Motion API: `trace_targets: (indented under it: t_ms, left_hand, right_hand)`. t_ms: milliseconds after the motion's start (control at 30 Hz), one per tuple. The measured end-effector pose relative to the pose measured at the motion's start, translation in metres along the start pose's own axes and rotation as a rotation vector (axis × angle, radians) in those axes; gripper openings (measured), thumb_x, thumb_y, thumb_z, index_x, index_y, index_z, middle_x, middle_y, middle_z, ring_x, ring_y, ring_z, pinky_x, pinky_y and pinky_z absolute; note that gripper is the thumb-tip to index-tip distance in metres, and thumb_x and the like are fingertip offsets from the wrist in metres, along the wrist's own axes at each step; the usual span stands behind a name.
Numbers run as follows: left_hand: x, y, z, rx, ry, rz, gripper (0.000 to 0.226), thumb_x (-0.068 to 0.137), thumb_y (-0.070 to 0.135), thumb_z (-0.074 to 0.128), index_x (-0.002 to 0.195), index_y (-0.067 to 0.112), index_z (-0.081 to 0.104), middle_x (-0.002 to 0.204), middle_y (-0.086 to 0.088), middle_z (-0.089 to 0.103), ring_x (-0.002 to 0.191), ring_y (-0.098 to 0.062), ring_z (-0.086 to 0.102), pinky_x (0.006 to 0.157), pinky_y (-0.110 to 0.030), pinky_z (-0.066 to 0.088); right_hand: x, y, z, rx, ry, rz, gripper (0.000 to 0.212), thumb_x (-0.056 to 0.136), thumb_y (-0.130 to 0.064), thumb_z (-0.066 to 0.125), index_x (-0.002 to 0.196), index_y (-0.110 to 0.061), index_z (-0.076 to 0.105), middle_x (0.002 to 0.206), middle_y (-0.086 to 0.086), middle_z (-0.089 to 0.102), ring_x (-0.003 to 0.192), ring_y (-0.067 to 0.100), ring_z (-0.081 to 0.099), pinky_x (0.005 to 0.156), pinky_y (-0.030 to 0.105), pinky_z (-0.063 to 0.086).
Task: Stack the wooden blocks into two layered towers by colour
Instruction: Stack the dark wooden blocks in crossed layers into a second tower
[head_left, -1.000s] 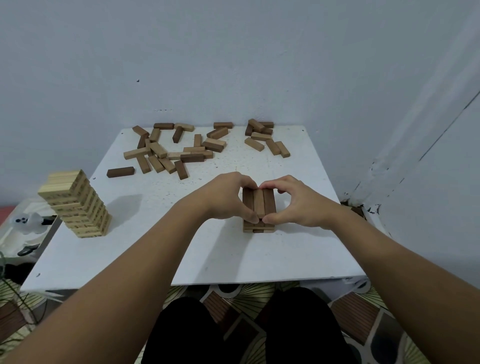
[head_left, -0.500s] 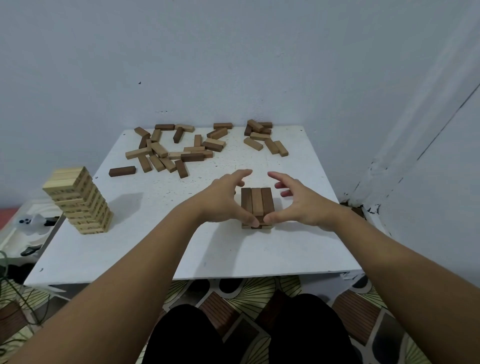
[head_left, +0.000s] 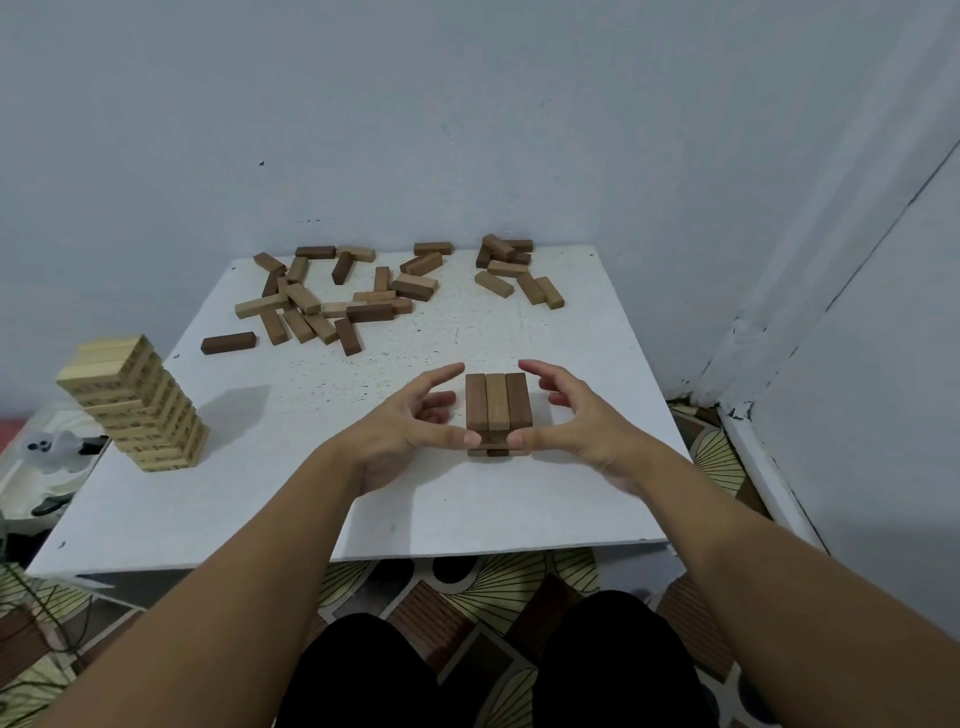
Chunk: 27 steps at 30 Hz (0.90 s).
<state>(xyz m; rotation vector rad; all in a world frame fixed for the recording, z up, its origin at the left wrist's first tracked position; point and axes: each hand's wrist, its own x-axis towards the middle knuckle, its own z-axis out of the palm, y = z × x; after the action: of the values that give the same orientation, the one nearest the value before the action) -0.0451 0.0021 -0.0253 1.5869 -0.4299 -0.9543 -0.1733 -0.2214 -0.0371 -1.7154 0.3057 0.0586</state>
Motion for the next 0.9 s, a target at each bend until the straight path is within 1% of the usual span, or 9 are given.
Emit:
trace_targets:
  t_ms: [67,100,167,233,333,433,600,800,900]
  left_hand:
    - [0.001,0.0,0.001,0.011,0.001,0.0,0.094,0.066,0.01,0.095,0.142,0.048,0.055,0.145,-0.003,0.049,0.133,-0.021,0.046,0.106,-0.032,0.043]
    - [0.003,-0.001,0.001,0.013,0.002,0.003,0.094,0.064,0.013,0.097,0.14,0.049,0.057,0.145,-0.004,0.05,0.133,-0.023,0.046,0.107,-0.034,0.042]
    - [0.007,-0.002,0.004,0.026,-0.016,0.012,0.095,0.055,0.023,0.101,0.136,0.052,0.06,0.147,-0.006,0.05,0.134,-0.027,0.045,0.113,-0.039,0.04]
    - [0.01,-0.004,0.005,0.031,-0.025,0.023,0.094,0.051,0.027,0.102,0.133,0.052,0.062,0.148,-0.008,0.05,0.136,-0.029,0.045,0.118,-0.046,0.038]
    - [0.014,-0.005,0.004,0.024,-0.028,0.029,0.094,0.051,0.026,0.102,0.133,0.05,0.063,0.147,-0.009,0.051,0.137,-0.029,0.045,0.12,-0.049,0.037]
    - [0.015,-0.006,0.003,0.029,-0.037,0.026,0.094,0.05,0.026,0.102,0.132,0.049,0.064,0.148,-0.009,0.05,0.137,-0.03,0.045,0.119,-0.049,0.037]
    - [0.018,-0.009,0.003,0.04,-0.027,0.042,0.088,0.053,0.027,0.101,0.132,0.045,0.065,0.147,-0.008,0.052,0.136,-0.03,0.046,0.119,-0.052,0.038]
    - [0.021,-0.013,0.001,0.043,-0.012,0.049,0.088,0.052,0.026,0.101,0.131,0.042,0.067,0.145,-0.008,0.054,0.135,-0.032,0.047,0.118,-0.054,0.038]
    - [0.022,-0.014,0.001,0.05,-0.005,0.045,0.088,0.051,0.028,0.102,0.13,0.043,0.066,0.145,-0.006,0.054,0.134,-0.032,0.047,0.118,-0.054,0.038]
  right_hand:
    - [0.0,0.0,0.0,0.02,-0.006,-0.006,0.09,0.067,-0.041,0.097,0.138,-0.063,0.047,0.155,-0.006,0.033,0.144,0.015,0.03,0.107,0.042,0.04]
    - [0.0,0.0,0.0,0.029,-0.008,-0.006,0.088,0.067,-0.041,0.097,0.137,-0.064,0.048,0.155,-0.006,0.033,0.144,0.015,0.029,0.108,0.043,0.039]
    - [-0.001,0.0,0.0,0.032,-0.015,-0.011,0.085,0.068,-0.039,0.096,0.135,-0.064,0.05,0.155,-0.005,0.033,0.145,0.015,0.028,0.11,0.044,0.038]
    - [-0.001,0.0,0.0,0.029,-0.014,-0.009,0.082,0.069,-0.038,0.095,0.134,-0.063,0.052,0.154,-0.005,0.034,0.145,0.015,0.028,0.11,0.044,0.038]
    - [0.0,0.0,0.001,0.023,-0.009,-0.01,0.08,0.068,-0.038,0.095,0.133,-0.061,0.055,0.151,-0.005,0.036,0.144,0.015,0.029,0.111,0.046,0.039]
    - [0.0,0.0,0.002,0.03,-0.006,-0.014,0.079,0.068,-0.038,0.095,0.132,-0.062,0.055,0.151,-0.005,0.036,0.143,0.015,0.03,0.109,0.044,0.039]
    - [0.0,0.0,0.001,0.03,-0.012,-0.011,0.079,0.069,-0.037,0.095,0.132,-0.061,0.055,0.152,-0.004,0.037,0.143,0.016,0.03,0.111,0.046,0.039]
    - [0.002,0.001,0.001,0.031,-0.003,-0.01,0.078,0.07,-0.034,0.095,0.133,-0.058,0.056,0.15,-0.004,0.038,0.141,0.015,0.032,0.103,0.04,0.041]
    - [0.003,0.002,0.001,0.032,-0.001,-0.007,0.077,0.07,-0.034,0.095,0.133,-0.058,0.056,0.15,-0.005,0.038,0.141,0.015,0.032,0.105,0.041,0.041]
